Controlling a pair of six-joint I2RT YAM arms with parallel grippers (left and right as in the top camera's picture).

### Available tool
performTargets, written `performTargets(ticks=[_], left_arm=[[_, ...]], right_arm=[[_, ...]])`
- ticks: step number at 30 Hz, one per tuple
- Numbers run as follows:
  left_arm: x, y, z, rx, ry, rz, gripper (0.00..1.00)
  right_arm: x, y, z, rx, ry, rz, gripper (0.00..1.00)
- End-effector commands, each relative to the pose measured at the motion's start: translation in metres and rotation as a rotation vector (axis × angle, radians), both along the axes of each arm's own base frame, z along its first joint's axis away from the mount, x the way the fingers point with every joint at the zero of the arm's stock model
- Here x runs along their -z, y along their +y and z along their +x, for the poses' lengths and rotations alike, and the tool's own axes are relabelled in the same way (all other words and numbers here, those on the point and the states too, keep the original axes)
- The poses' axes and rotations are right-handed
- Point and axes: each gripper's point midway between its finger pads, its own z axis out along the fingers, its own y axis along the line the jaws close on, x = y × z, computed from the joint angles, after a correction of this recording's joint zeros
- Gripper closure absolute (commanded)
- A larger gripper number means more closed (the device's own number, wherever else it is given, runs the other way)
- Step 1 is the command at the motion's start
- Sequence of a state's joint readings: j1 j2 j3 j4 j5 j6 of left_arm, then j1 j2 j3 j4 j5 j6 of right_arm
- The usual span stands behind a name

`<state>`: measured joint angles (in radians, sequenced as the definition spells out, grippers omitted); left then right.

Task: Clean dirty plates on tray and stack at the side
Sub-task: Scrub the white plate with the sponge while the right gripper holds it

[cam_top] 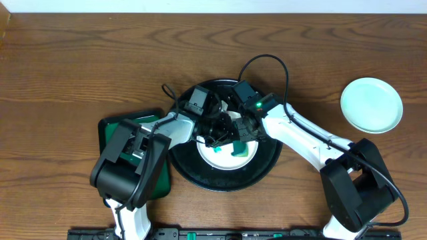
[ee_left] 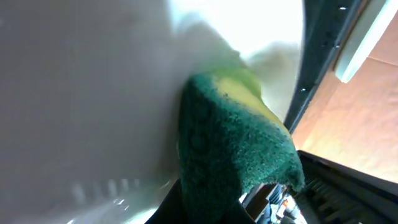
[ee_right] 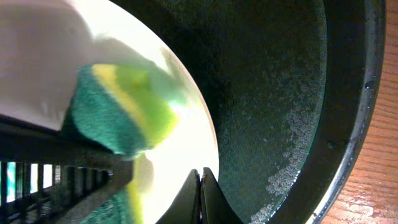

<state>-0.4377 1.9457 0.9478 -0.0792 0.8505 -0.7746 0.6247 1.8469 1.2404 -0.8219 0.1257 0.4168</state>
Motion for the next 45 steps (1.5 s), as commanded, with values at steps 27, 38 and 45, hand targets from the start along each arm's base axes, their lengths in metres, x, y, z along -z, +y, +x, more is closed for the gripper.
performTargets(ticks=[27, 38, 45], left_arm=[[0.041, 0.042, -0.018, -0.028, 0.080, 0.205, 0.93], [0.041, 0.043, -0.018, -0.028, 0.083, 0.206, 0.93], [0.045, 0.049, -0.023, 0.025, 0.050, 0.240, 0.93]], right_arm=[[0.048, 0.013, -0.014, 0.068, 0.102, 0.295, 0.66], [0.048, 0.037, -0.020, 0.025, 0.097, 0.375, 0.99], [0.059, 0.029, -0.028, 0.057, 0.108, 0.369, 0.99]])
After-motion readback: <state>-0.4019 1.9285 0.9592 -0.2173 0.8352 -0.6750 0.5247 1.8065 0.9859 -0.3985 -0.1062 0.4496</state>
